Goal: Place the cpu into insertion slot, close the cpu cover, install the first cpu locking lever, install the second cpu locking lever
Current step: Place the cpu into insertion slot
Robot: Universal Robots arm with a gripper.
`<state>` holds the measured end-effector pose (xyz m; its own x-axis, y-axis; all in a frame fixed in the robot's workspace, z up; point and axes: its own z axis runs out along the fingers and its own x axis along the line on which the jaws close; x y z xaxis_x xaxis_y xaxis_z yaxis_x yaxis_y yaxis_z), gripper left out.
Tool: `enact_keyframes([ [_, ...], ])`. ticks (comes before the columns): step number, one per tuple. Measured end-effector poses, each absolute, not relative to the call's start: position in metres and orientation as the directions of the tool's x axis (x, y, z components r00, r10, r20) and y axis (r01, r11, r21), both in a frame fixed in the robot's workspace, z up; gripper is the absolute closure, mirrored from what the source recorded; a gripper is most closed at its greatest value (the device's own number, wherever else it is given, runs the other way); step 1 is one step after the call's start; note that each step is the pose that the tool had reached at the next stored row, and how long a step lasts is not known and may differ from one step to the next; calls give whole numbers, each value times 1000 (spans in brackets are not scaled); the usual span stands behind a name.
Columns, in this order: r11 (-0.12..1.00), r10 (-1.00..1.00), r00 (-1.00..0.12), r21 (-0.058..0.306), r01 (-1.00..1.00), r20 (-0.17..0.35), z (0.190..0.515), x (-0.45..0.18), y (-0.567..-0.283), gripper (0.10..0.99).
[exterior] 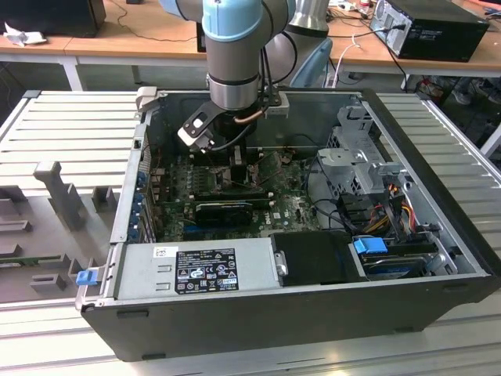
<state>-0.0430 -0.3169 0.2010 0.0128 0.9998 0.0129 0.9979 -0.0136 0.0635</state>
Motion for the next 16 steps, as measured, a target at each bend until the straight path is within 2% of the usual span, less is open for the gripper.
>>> enact_keyframes([
  [6, -13, 1000, 13, 63, 998, 11, 201, -43, -317, 545],
  [7, -13, 1000, 13, 64, 998, 10, 201, -43, -317, 482],
  [12, -13, 1000, 13, 64, 998, 8, 204, -43, -317, 482],
  [13, -13, 1000, 13, 64, 998, 7, 206, -43, -317, 498],
  [15, -13, 1000, 13, 64, 998, 6, 209, -43, -317, 627],
  [16, -13, 1000, 13, 64, 998, 5, 210, -43, -317, 627],
])
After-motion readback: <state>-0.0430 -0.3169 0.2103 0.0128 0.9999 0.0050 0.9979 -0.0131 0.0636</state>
